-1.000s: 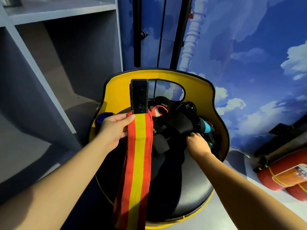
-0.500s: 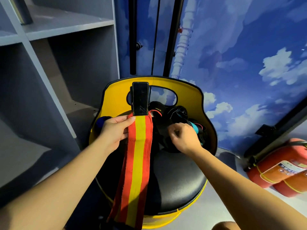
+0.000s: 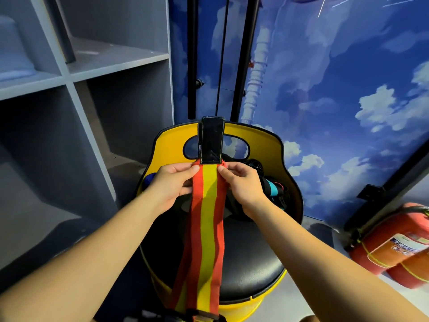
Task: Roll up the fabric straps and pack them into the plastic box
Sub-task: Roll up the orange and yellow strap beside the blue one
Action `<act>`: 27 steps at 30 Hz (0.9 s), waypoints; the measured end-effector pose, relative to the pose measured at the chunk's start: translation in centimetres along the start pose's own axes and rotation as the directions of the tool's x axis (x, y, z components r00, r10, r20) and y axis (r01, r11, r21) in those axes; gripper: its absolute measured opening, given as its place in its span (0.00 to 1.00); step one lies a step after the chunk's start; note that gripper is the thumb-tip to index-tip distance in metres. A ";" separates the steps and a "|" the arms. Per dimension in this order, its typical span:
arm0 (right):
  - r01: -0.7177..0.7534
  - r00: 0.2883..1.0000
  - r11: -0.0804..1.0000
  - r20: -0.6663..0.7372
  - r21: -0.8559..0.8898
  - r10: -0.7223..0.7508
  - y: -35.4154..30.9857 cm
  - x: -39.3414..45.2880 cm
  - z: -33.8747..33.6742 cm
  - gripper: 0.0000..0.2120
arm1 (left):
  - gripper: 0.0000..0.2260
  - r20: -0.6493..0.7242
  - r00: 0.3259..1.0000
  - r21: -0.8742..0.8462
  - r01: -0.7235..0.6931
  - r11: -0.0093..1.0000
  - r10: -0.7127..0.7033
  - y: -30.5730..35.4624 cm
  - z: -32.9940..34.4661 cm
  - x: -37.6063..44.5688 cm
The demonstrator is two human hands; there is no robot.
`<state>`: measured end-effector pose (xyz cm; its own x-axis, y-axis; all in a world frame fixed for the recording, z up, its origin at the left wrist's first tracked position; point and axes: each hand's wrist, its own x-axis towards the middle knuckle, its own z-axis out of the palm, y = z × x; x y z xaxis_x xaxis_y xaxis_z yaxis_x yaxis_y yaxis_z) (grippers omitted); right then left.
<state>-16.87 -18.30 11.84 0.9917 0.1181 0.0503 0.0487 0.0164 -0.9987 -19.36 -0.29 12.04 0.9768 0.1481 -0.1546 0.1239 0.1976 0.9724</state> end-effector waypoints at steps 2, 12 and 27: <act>0.011 1.000 1.000 -0.022 0.007 -0.011 -0.6 0.7 0.1 0.06 | 0.11 -0.018 1.000 0.029 -0.024 0.999 0.024 0.7 0.2 0.9; -0.067 0.994 0.975 -0.103 -0.214 0.046 4.4 11.7 1.8 0.09 | 0.12 -0.227 0.972 0.060 0.074 0.996 -0.058 -0.7 -0.3 10.1; -0.316 0.942 0.919 -0.193 -0.236 0.275 15.0 20.5 4.7 0.07 | 0.08 -0.472 0.873 0.052 0.168 0.984 -0.124 -10.3 -3.1 21.3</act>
<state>3.59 -11.02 -2.05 0.9705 -0.0757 -0.2290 -0.2409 -0.2565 -0.9360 -0.43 3.87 -1.80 0.7547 0.5625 -0.3378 0.2948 0.1693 0.9405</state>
